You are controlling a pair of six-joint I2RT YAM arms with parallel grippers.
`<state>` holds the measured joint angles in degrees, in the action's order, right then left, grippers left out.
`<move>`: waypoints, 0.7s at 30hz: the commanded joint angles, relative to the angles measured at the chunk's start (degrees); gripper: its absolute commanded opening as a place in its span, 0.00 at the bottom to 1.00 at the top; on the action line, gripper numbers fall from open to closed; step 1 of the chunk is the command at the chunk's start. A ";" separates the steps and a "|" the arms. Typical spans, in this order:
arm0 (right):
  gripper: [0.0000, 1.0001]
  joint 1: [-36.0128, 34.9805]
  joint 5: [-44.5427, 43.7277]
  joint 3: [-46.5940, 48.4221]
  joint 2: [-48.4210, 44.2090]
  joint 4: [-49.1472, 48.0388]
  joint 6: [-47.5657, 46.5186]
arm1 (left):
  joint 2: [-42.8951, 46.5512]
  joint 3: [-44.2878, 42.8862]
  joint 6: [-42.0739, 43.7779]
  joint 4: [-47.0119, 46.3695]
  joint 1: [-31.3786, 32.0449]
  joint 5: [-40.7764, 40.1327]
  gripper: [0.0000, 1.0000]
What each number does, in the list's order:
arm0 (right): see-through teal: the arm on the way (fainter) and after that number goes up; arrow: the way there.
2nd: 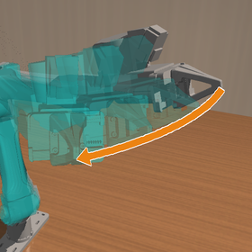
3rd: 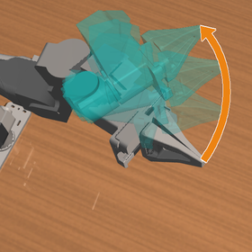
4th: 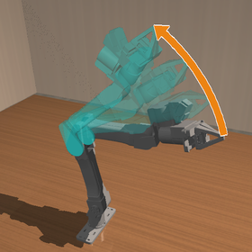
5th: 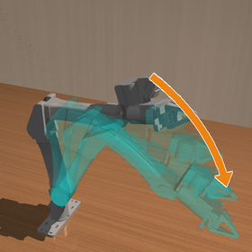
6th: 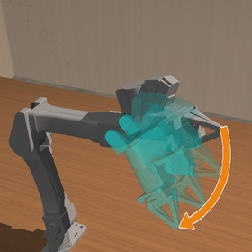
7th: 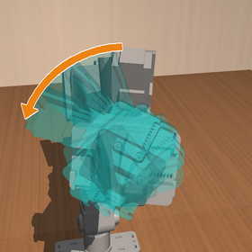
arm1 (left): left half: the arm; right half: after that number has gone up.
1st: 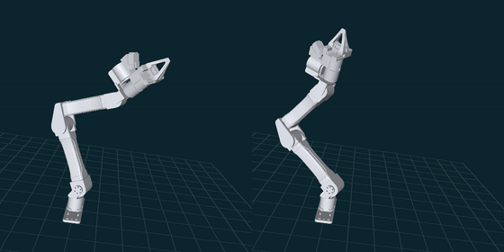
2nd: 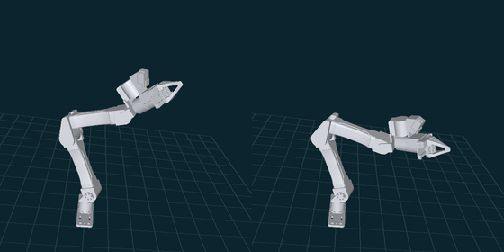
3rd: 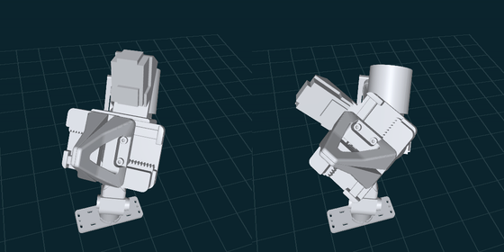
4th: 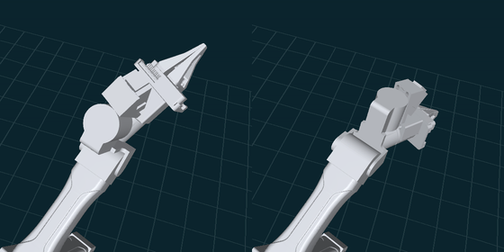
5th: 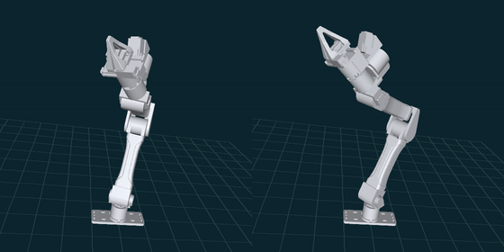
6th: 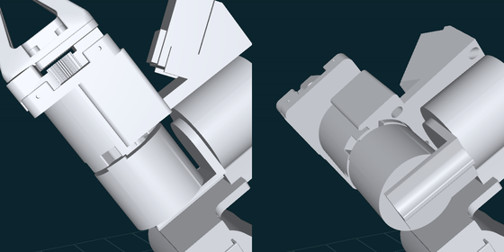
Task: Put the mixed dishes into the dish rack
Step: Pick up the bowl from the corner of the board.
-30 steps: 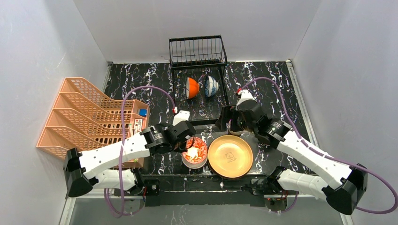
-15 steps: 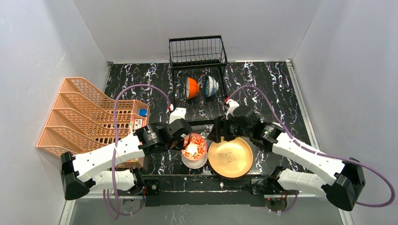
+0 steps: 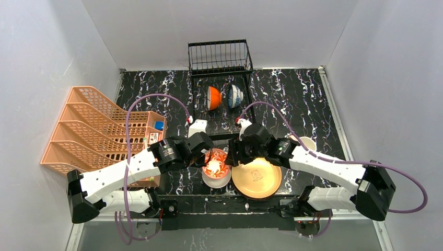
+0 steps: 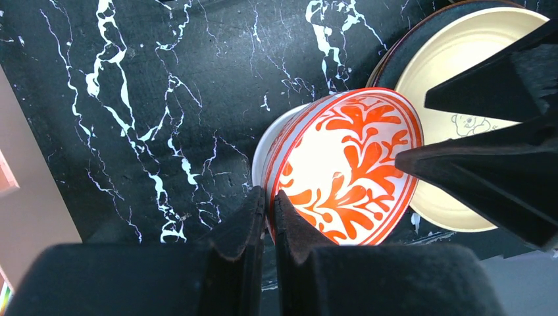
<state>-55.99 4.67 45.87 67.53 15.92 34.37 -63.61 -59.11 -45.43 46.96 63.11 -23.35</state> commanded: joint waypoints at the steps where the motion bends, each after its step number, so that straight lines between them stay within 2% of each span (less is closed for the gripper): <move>1: 0.64 -1.11 -1.08 2.77 2.16 -3.09 0.17 | 2.35 -2.86 -0.42 -0.27 -0.36 -1.02 0.00; 11: 0.44 -2.50 -2.03 4.49 4.80 -3.86 0.30 | 2.44 -2.03 -0.25 -0.90 -0.36 -0.21 0.00; 18: 0.24 -3.16 -2.03 4.84 4.96 -4.23 0.79 | 2.68 -1.37 -0.23 -1.47 -0.36 0.19 0.00; 21: 0.09 -3.29 -2.32 5.01 4.74 -3.93 0.79 | 2.71 -1.28 -0.23 -1.56 -0.36 0.50 0.00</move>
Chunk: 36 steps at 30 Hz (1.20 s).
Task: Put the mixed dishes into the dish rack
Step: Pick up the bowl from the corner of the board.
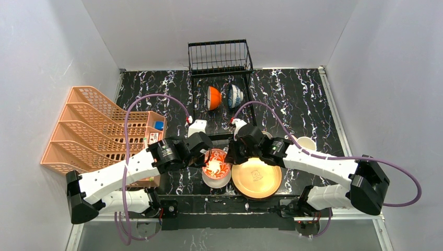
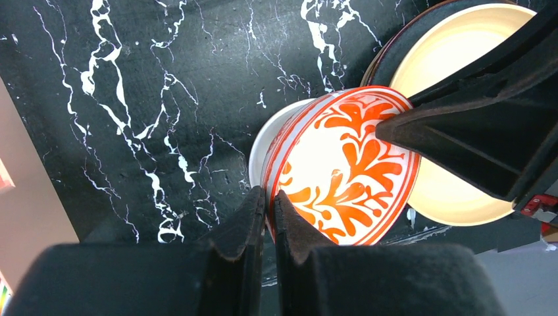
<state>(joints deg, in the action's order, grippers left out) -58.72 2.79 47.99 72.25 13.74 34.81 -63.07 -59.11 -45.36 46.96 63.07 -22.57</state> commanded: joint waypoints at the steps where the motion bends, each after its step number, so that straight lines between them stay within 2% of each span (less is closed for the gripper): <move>1: 0.02 -0.57 -0.62 2.94 -0.11 -1.59 0.37 | 2.16 -1.15 -0.38 -1.65 -0.31 -0.19 0.00; 8: 0.01 -0.89 -2.32 3.32 -1.72 -0.07 0.39 | 2.06 -0.69 -0.32 -1.83 -0.31 0.14 0.00; 16: 0.01 -1.21 -3.97 4.16 -3.05 1.78 0.09 | 0.06 -0.58 0.38 -1.18 -0.29 1.31 0.44; 19: 0.01 -1.37 -4.28 4.49 -3.32 2.07 0.09 | -0.40 -0.33 0.36 -0.97 -0.31 1.38 0.54; 24: 0.01 -1.64 -4.62 5.19 -3.43 2.58 0.09 | -1.63 -0.16 0.46 -0.37 -0.31 1.24 0.56; 29: 0.01 -2.04 -5.25 6.03 -3.45 3.25 0.09 | -2.65 -0.08 0.96 -0.55 -0.31 1.62 0.53; 36: 0.01 -2.36 -5.79 6.41 -3.22 3.84 0.07 | -2.41 0.67 1.33 -1.52 -0.31 2.18 0.32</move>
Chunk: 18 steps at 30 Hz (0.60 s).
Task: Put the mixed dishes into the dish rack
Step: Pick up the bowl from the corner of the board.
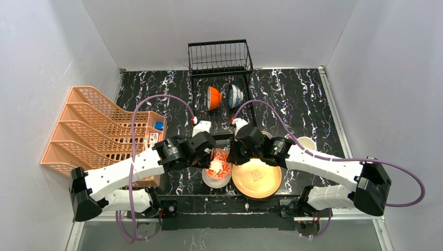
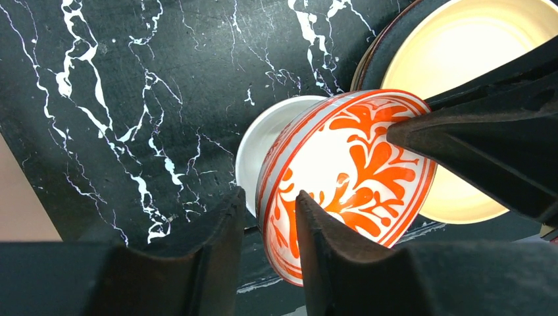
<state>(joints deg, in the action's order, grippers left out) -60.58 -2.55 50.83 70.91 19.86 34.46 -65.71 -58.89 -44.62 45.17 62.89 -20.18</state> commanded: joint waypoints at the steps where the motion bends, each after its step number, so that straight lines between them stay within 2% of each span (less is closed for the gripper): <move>1: 0.01 -0.63 -0.50 3.67 -1.84 -2.29 0.43 | 0.23 0.58 0.53 0.27 -0.14 -0.14 0.29; 7: 0.01 -1.05 -1.24 4.23 -2.18 -1.87 0.50 | 0.45 1.33 0.64 0.09 -0.14 0.07 0.15; 11: 0.01 -1.37 -1.35 4.93 -2.14 -1.02 0.52 | 0.26 1.48 0.88 -0.47 -0.14 0.70 0.00; 17: 0.01 -1.91 -2.21 5.67 -3.34 -0.09 0.61 | 0.92 1.47 0.71 -0.67 -0.14 0.23 0.00; 18: 0.05 -1.99 -2.39 5.76 -3.59 0.13 0.61 | 1.18 1.30 0.80 -0.63 -0.14 0.05 0.00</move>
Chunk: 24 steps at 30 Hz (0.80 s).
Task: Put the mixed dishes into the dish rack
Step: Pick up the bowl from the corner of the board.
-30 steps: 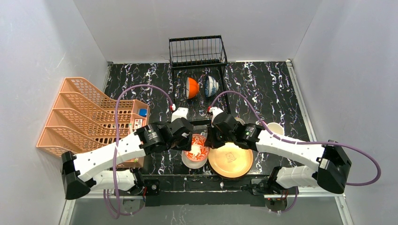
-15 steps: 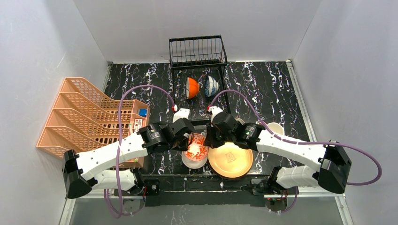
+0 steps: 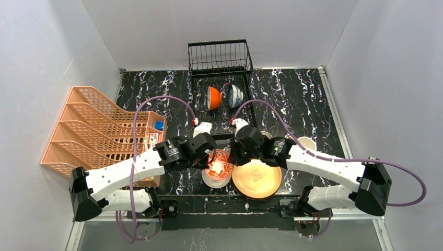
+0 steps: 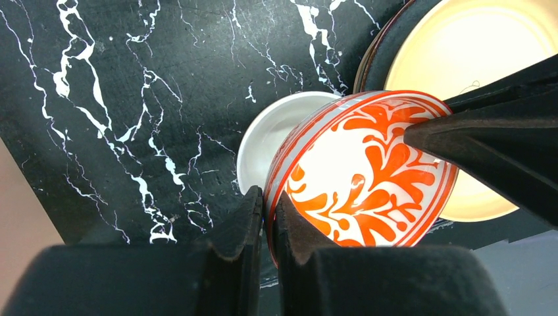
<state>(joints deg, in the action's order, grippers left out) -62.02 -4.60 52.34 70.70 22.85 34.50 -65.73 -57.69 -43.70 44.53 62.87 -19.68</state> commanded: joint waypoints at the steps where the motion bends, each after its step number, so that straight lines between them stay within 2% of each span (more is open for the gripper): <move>1: 0.21 -0.56 -0.67 4.36 -3.58 -2.59 0.57 | 1.30 -0.06 -0.15 0.09 -0.12 -0.72 0.00; 3: 0.38 -0.56 -1.32 4.44 -4.08 -2.10 0.57 | 1.48 -0.26 0.01 0.05 -0.24 -0.96 0.00; 6: 0.52 -0.56 -2.49 4.52 -5.14 -1.45 0.77 | 1.74 -0.08 0.68 -0.64 -1.12 -0.54 0.00; 8: 0.56 -0.56 -3.93 4.56 -6.28 -0.83 1.00 | 2.09 0.38 1.49 -1.79 -2.12 0.80 0.00; 10: 0.66 -0.56 -5.47 4.74 -7.34 0.07 1.29 | 2.49 0.86 2.22 -2.96 -3.65 2.41 0.00; 14: 0.81 -0.53 -7.35 4.83 -9.93 0.86 2.28 | 4.53 3.01 4.35 -7.42 -10.26 10.17 0.00; 17: 0.96 -0.55 -8.10 4.96 -11.77 0.81 3.13 | 6.15 4.58 5.41 -11.54 -14.96 17.19 0.00; 24: 0.99 -0.51 -7.53 5.90 -13.01 -0.85 5.70 | 9.13 8.63 2.39 -22.37 -23.13 31.70 0.00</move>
<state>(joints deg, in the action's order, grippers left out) -62.33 -11.00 55.18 58.78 23.86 38.02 -59.83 -51.27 -39.31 32.23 43.57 0.01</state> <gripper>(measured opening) 0.984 0.062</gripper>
